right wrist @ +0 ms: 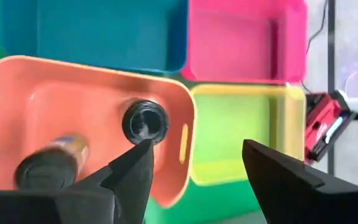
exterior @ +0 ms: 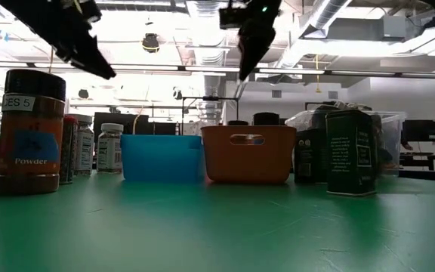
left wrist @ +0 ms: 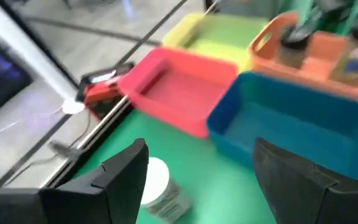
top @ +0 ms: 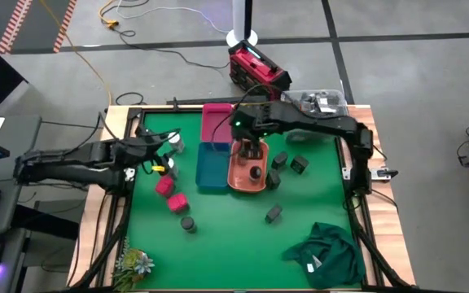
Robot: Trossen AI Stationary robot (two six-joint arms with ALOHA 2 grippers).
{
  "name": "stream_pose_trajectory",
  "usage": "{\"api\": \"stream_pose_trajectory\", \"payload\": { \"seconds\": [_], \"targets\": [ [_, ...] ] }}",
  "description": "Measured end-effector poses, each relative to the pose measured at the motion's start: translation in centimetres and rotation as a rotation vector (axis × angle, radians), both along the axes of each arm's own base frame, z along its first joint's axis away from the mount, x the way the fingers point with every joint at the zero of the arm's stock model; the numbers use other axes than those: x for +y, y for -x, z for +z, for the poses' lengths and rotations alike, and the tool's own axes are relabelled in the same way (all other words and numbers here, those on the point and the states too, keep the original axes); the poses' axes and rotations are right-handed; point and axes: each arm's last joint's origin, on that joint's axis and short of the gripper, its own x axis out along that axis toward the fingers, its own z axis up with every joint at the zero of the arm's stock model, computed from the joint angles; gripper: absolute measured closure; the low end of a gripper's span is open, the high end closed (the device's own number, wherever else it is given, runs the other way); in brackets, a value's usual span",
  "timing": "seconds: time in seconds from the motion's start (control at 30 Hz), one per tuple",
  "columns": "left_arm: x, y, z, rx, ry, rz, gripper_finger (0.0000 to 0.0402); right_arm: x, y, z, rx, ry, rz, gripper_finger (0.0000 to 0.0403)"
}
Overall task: Sort spices by type
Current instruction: Put the top white seasoning bottle into the pink tray
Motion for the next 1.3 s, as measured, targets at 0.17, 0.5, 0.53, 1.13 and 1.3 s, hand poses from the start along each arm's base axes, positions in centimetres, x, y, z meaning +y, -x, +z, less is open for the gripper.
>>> {"api": "stream_pose_trajectory", "payload": {
  "seconds": [0.17, 0.5, 0.53, 1.13, 1.3],
  "targets": [
    [1.5, -0.9, -1.0, 0.081, 0.063, 0.022, 0.013, 0.5, 2.1, 1.6, -0.027, -0.034, -0.087, 0.0126],
    [5.7, -2.6, -3.5, 0.231, 0.118, 0.19, 0.013, 3.4, 3.8, -1.1, -0.051, -0.052, -0.058, 0.0126],
    [6.2, -2.8, -3.6, 0.227, 0.121, 0.195, 0.013, 3.6, 4.0, -1.3, -0.06, -0.052, -0.054, 0.0126],
    [10.2, -3.3, -6.9, 0.282, 0.346, 0.156, 0.0132, 4.6, 7.8, -3.1, -0.175, -0.082, -0.108, 0.0126],
    [10.3, -3.4, -7.1, 0.309, 0.344, 0.142, 0.0162, 5.2, 7.8, -3.8, -0.182, -0.091, -0.122, 0.0126]
  ]
}}
